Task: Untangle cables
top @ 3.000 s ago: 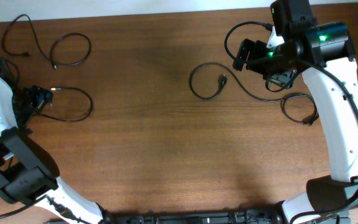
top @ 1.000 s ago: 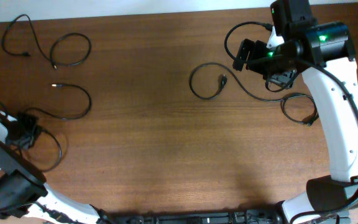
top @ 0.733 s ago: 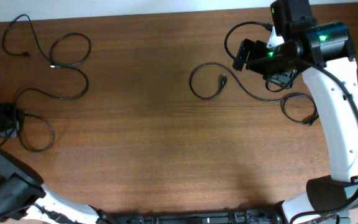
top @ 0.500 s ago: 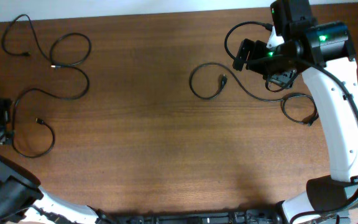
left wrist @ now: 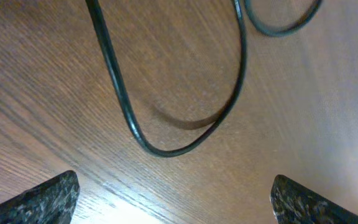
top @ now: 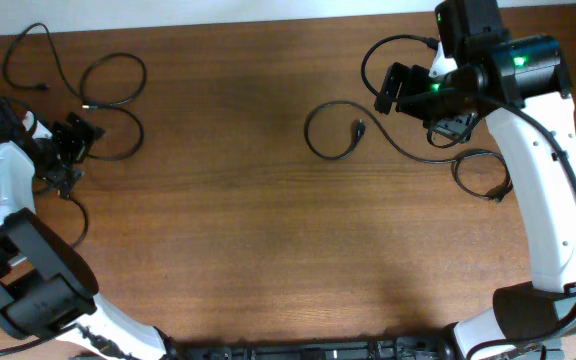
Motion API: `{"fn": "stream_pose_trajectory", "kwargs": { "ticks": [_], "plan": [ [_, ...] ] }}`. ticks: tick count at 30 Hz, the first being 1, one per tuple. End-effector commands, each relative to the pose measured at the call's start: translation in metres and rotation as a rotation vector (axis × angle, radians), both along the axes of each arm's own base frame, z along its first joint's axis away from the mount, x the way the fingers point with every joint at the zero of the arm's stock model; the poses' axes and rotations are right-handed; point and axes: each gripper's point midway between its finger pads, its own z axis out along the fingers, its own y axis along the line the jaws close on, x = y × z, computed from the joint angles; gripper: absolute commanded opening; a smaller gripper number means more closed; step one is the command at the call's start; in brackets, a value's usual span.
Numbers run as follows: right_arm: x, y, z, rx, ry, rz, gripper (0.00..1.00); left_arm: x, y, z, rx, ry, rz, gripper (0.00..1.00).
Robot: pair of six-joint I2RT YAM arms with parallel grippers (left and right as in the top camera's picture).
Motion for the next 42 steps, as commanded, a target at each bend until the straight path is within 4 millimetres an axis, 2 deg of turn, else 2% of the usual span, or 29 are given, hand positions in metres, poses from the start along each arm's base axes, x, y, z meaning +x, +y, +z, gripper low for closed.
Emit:
{"fn": "stream_pose_trajectory", "kwargs": {
  "ticks": [1,2,3,5,7,8,11,13,14,16,17,18,20,21,23,27,29,31,34,36,39,41,42],
  "plan": [
    [0.001,-0.001,-0.001,-0.012,0.001,-0.004,1.0,0.002,-0.013,0.009,0.103,0.008,-0.115,1.0],
    [0.001,-0.001,-0.001,-0.012,0.001,-0.004,0.99,0.003,-0.013,0.008,0.131,0.021,-0.113,1.0],
    [0.001,-0.001,-0.001,-0.012,0.001,-0.004,0.99,0.0,0.005,0.004,0.262,0.089,-0.044,0.96],
    [0.001,-0.001,-0.001,-0.012,0.001,-0.004,0.99,-0.008,0.028,0.003,0.412,0.163,0.015,0.88],
    [0.001,-0.001,-0.001,-0.012,0.001,-0.004,0.99,-0.004,0.033,-0.001,0.414,0.157,0.055,0.86],
    [0.001,-0.001,-0.001,-0.012,0.001,-0.004,0.99,0.003,0.035,-0.008,0.415,0.145,0.058,0.85],
    [0.001,-0.001,-0.001,-0.012,0.001,-0.004,0.99,0.005,0.036,-0.038,0.397,0.187,0.048,0.84],
    [0.001,-0.001,-0.001,-0.012,0.001,-0.004,0.99,0.008,0.039,-0.046,0.398,0.187,0.051,0.66],
    [0.001,-0.001,-0.001,-0.012,0.001,-0.004,0.99,0.007,0.041,-0.046,0.398,0.187,0.056,0.49],
    [0.001,-0.001,-0.001,-0.012,0.001,-0.004,0.99,0.006,0.042,-0.046,0.395,0.19,0.059,0.28],
    [0.001,-0.001,-0.001,-0.012,0.001,-0.004,0.99,0.005,0.042,-0.047,0.394,0.195,0.057,0.04],
    [0.001,-0.001,-0.001,-0.012,0.001,-0.004,0.99,0.005,0.043,-0.046,0.416,0.193,0.011,0.0],
    [0.001,-0.001,-0.001,-0.012,0.001,-0.004,0.99,0.012,0.045,-0.044,0.5,0.171,-0.157,0.0],
    [0.001,-0.001,-0.001,-0.012,0.001,-0.004,0.99,0.011,0.045,-0.044,0.564,0.175,-0.318,0.0],
    [0.001,-0.001,-0.001,-0.012,0.001,-0.004,0.99,0.011,0.045,-0.044,0.64,0.179,-0.517,0.0],
    [0.001,-0.001,-0.001,-0.012,0.001,-0.004,0.99,0.006,0.043,-0.046,0.712,0.196,-0.764,0.0],
    [0.001,-0.001,-0.001,-0.012,0.001,-0.004,0.99,0.004,0.043,-0.047,0.781,0.201,-0.996,0.0],
    [0.001,-0.001,-0.001,-0.012,0.001,-0.004,1.0,0.01,0.046,-0.045,0.816,0.185,-1.021,0.0],
    [0.001,-0.001,-0.001,-0.012,0.001,-0.004,0.99,0.022,0.064,-0.036,0.892,0.148,-0.987,0.0],
    [0.001,-0.001,-0.001,-0.012,0.001,-0.004,0.99,0.021,0.07,-0.035,0.917,0.151,-1.029,0.0],
    [0.001,-0.001,-0.001,-0.012,0.001,-0.004,0.99,0.015,0.082,-0.036,0.909,0.154,-1.003,0.0],
    [0.001,-0.001,-0.001,-0.012,0.001,-0.004,0.99,0.012,0.072,-0.042,0.843,0.104,-1.024,0.0],
    [0.001,-0.001,-0.001,-0.012,0.001,-0.004,0.99,0.012,0.067,-0.043,0.811,0.083,-1.005,0.11]
  ]
}}
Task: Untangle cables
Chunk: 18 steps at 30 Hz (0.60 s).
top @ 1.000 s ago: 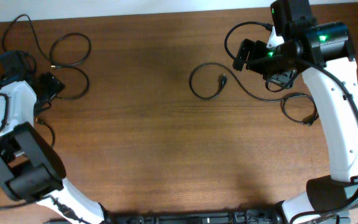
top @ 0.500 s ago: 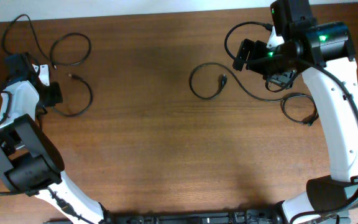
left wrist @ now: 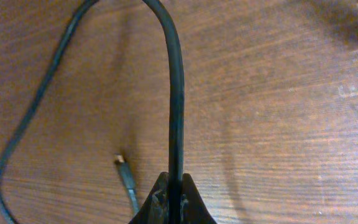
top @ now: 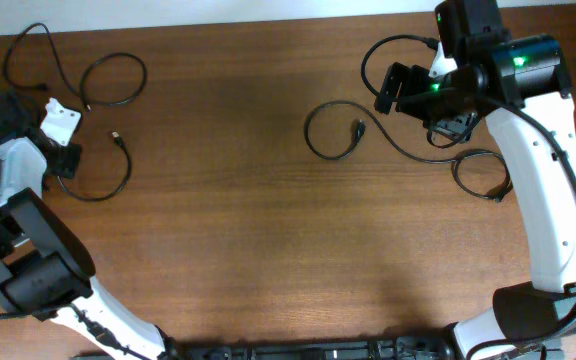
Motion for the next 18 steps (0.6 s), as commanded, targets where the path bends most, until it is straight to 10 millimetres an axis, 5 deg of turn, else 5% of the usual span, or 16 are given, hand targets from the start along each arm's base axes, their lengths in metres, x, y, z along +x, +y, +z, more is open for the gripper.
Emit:
{"fn": "stream_pose_trajectory", "kwargs": {
  "ticks": [1,2,4,7,8,10,18],
  "plan": [
    [0.001,-0.001,-0.001,-0.012,-0.001,-0.004,0.99,0.004,-0.009,-0.003,-0.085,-0.032,0.014,0.31],
    [0.001,-0.001,-0.001,-0.012,-0.001,-0.004,0.99,0.004,-0.009,-0.002,-0.097,-0.039,0.045,0.5],
    [0.001,-0.001,-0.001,-0.012,-0.001,-0.004,0.99,0.006,-0.007,0.008,-0.107,-0.073,0.093,0.61],
    [0.001,-0.001,-0.001,-0.012,-0.001,-0.004,0.99,0.017,-0.001,0.062,-0.057,-0.184,0.096,0.65],
    [0.001,-0.001,-0.001,-0.012,-0.001,-0.004,0.99,0.015,-0.002,0.062,-0.064,-0.177,0.103,0.66],
    [0.001,-0.001,-0.001,-0.012,-0.001,-0.004,0.99,0.007,-0.007,0.048,-0.091,-0.126,0.106,0.58],
    [0.001,-0.001,-0.001,-0.012,-0.001,-0.004,0.99,-0.01,-0.016,-0.017,-0.178,0.035,0.12,0.52]
  ]
}}
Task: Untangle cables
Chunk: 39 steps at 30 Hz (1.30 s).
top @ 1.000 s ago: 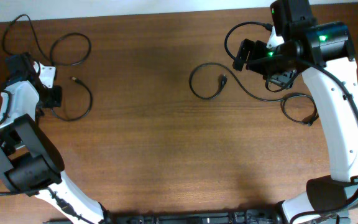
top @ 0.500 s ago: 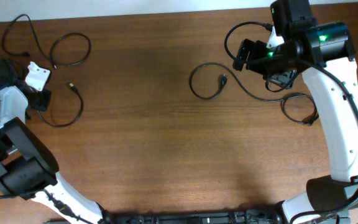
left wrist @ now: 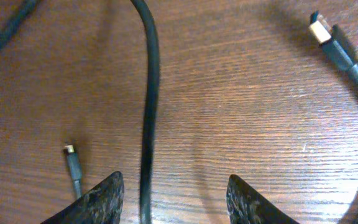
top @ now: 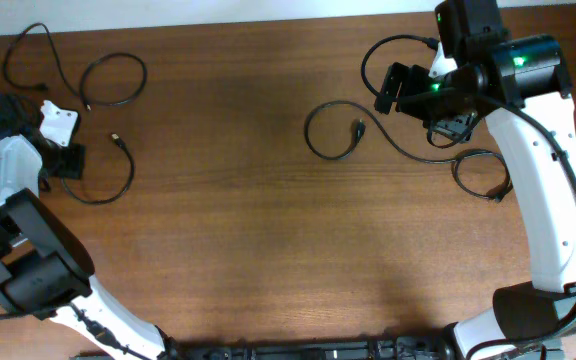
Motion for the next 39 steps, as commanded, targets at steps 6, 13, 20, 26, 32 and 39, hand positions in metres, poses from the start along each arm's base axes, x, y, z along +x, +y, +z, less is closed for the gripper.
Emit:
{"fn": "stream_pose_trajectory", "kwargs": {
  "ticks": [6,13,20,26,32,39],
  "plan": [
    [0.0,-0.001,-0.001,-0.012,0.0,-0.004,0.99,0.004,0.02,-0.027,0.014,0.0,0.03,0.0],
    [0.0,-0.001,-0.001,-0.012,0.0,-0.004,0.99,-0.002,0.038,-0.025,0.062,0.001,-0.038,0.78],
    [0.0,-0.001,-0.001,-0.012,0.0,-0.004,0.99,0.009,0.035,0.067,-0.026,-0.147,0.23,0.99],
    [0.0,-0.001,-0.001,-0.012,0.0,-0.004,0.99,0.038,-0.1,0.202,-0.687,-0.577,-0.187,0.99],
    [0.0,-0.001,-0.001,-0.012,0.0,-0.004,0.99,0.028,-0.18,0.234,-1.258,-0.381,-0.007,0.99],
    [0.0,-0.001,-0.001,-0.012,0.0,-0.004,0.99,0.022,-0.325,0.155,-0.818,-0.057,-0.104,0.99]
  ]
}}
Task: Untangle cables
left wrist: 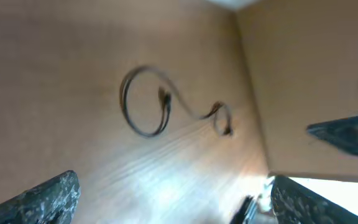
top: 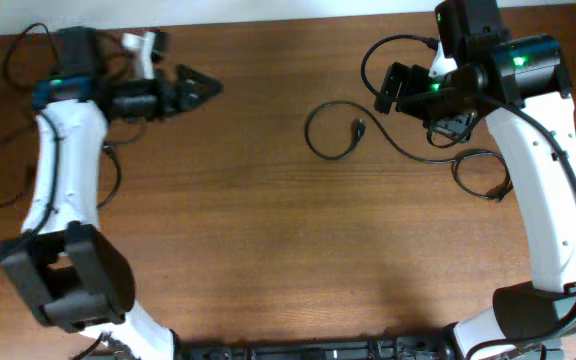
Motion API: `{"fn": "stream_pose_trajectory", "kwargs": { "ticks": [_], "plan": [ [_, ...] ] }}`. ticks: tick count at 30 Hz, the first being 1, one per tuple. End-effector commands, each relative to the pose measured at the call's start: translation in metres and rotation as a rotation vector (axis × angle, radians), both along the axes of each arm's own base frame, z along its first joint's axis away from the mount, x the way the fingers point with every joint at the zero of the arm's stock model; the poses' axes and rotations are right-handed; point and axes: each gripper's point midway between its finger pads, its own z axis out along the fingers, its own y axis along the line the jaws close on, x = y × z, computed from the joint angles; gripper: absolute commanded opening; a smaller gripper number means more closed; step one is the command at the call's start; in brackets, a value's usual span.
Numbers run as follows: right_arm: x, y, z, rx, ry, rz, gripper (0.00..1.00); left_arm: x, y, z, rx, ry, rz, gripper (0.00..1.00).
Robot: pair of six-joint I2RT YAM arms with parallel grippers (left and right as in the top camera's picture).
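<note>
Black cables lie at both ends of the brown table. At the left, a thin cable curls at the back corner and looser loops spread toward the left edge. My left gripper hangs open at the back left, pointing right, with nothing between its fingers. The blurred left wrist view faces the right-hand cable loop. That loop runs under my right gripper, whose jaws are hidden from overhead.
Another loop of the right-hand cable lies by the right arm, and one more arcs at the back. The table's back edge meets a white wall.
My left gripper was open low over the cable at the left edge. Now it is raised at the back left, pointing right. The left loops lie further out. The right arm has not moved.
My left gripper stood open over a cable loop at the left. Then it was shut on that cable, with a plug end lying free beside it. Then it was open again with the cable lying between its fingers. Now it is well away from it.
</note>
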Motion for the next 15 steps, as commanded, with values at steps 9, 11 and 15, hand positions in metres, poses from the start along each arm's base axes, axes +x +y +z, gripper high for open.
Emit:
{"fn": "stream_pose_trajectory", "kwargs": {
  "ticks": [9,11,15],
  "plan": [
    [0.0,-0.001,-0.001,-0.012,0.0,-0.004,0.99,-0.026,-0.027,-0.062,0.55,0.16,0.053,0.99],
    [0.0,-0.001,-0.001,-0.012,0.0,-0.004,0.99,-0.037,-0.037,-0.065,0.559,0.186,0.018,0.99],
    [0.0,-0.001,-0.001,-0.012,0.0,-0.004,0.99,-0.05,-0.057,-0.074,0.569,0.195,-0.042,0.99]
  ]
}}
